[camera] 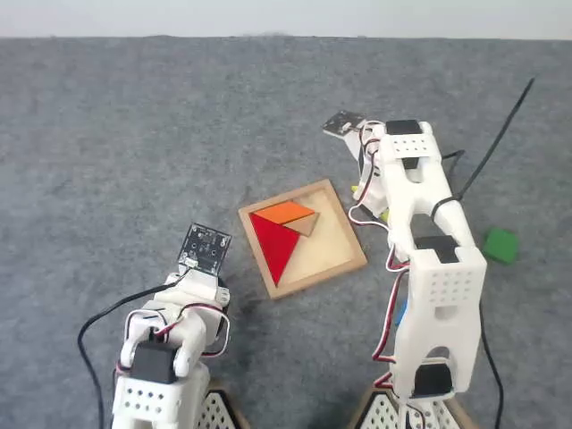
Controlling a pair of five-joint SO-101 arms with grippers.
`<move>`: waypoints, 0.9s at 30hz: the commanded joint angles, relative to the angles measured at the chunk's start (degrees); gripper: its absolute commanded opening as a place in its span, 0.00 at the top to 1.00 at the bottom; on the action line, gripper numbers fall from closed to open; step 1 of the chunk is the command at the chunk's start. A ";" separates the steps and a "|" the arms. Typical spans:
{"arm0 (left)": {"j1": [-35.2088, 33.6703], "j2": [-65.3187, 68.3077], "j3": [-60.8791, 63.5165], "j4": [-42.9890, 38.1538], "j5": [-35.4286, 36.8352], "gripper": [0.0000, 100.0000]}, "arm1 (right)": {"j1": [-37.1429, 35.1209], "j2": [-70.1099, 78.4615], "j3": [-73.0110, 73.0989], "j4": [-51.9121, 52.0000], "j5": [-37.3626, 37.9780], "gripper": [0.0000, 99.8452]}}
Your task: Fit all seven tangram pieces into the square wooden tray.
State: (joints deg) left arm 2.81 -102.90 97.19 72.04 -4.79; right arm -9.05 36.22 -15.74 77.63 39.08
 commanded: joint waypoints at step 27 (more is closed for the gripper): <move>-0.26 -1.23 -0.66 0.26 0.26 0.99 | 3.56 2.33 -1.41 1.98 1.85 0.68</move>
State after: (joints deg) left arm 2.81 -102.90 97.19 72.04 -4.79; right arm -7.03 39.21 -16.62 77.01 41.36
